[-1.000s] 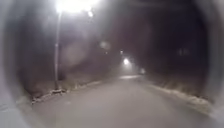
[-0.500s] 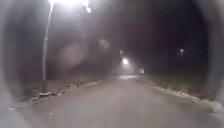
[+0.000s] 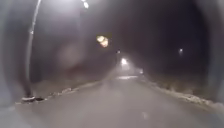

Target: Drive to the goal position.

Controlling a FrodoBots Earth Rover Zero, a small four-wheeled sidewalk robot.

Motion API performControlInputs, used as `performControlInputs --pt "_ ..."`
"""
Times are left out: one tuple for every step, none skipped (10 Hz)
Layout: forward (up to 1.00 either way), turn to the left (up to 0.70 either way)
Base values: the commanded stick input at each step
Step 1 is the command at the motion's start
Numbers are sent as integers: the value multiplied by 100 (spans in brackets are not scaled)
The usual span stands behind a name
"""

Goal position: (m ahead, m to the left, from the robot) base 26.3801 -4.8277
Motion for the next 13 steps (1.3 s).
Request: performControlInputs --pt "100 5" --pt "100 4" --pt "100 4" --pt "100 4" --pt "100 5" --pt "100 5" --pt "100 4" --pt "100 4" --pt "100 5" --pt "100 5" --pt "100 5" --pt "100 4" --pt "100 4"
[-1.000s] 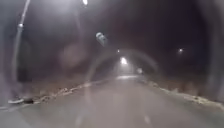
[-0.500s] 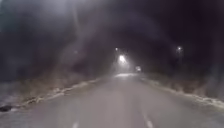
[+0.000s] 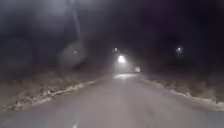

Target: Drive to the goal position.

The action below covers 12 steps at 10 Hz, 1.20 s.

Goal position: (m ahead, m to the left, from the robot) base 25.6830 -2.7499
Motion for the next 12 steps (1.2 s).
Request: performControlInputs --pt "100 4" --pt "100 4" --pt "100 4" --pt "100 4" --pt "100 4" --pt "100 4" --pt "100 4" --pt "100 4" --pt "100 4" --pt "100 4" --pt "100 4" --pt "100 4"
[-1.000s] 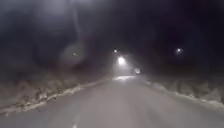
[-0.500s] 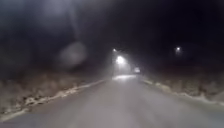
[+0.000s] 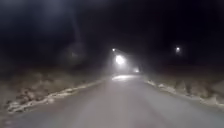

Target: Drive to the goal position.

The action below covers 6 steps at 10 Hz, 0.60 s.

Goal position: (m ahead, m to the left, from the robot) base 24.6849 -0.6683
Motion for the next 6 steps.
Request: performControlInputs --pt "100 4" --pt "100 3" --pt "100 2" --pt "100 1" --pt "100 0" --pt "100 0"
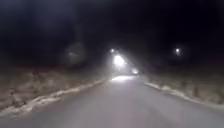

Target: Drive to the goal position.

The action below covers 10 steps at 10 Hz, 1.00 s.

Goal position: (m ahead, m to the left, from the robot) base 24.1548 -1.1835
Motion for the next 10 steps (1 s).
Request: performControlInputs --pt "100 0" --pt "100 0" --pt "100 0" --pt "100 0" --pt "100 0" --pt "100 0" --pt "100 0" --pt "100 -1" --pt "100 -2" --pt "100 -2"
